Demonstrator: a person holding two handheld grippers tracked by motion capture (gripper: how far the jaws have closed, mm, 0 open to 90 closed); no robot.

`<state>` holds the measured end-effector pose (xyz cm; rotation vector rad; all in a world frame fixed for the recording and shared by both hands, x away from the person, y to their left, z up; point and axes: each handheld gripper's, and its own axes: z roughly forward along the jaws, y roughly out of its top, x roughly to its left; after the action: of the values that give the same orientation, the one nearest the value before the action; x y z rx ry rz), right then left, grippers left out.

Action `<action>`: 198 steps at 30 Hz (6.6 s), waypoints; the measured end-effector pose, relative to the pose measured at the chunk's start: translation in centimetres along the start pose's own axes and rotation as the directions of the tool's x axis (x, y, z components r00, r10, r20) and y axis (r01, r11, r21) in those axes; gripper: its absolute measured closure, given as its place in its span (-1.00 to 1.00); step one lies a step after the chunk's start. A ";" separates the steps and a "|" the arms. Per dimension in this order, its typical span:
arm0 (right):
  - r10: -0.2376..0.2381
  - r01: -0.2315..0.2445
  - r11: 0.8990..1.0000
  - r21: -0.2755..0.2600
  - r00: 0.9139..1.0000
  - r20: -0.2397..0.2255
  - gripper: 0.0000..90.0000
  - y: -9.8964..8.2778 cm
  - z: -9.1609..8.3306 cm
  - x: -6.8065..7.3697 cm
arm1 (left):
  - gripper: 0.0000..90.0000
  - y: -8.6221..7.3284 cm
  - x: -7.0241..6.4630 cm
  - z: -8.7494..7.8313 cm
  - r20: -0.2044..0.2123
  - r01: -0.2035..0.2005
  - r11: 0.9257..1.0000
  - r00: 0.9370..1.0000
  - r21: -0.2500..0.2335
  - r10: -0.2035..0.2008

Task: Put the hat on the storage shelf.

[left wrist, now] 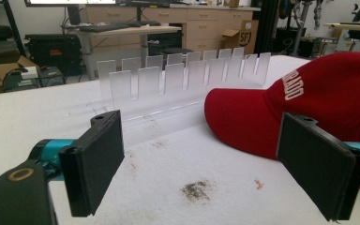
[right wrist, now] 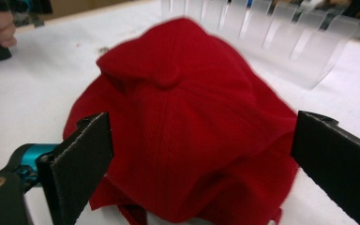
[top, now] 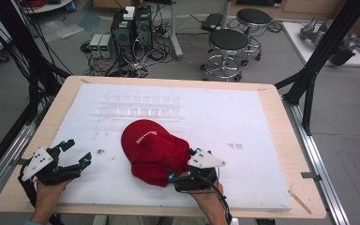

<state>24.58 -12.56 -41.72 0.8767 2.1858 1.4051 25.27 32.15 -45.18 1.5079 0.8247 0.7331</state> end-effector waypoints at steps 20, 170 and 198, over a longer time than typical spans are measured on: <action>-0.027 0.035 0.993 0.112 0.997 -0.067 0.79 0.1 1.6 -0.5 | -0.65 0.0 0.1 0.0 -0.001 0.011 1.000 1.000 0.002 -0.011; -0.228 0.208 0.968 -0.137 0.962 -0.151 -0.49 10.1 -1.2 -2.8 | 0.90 12.9 -9.0 13.4 0.503 -0.122 0.962 0.864 0.243 -0.018; -0.074 0.063 0.995 -0.075 0.984 -0.161 -0.22 5.0 0.6 -0.1 | 0.90 15.0 -10.4 14.4 0.300 0.025 0.981 0.950 0.191 -0.083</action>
<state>26.49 -10.75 -37.42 0.6762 2.2468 1.5592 32.82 14.90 -31.44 1.7064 0.7076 0.3733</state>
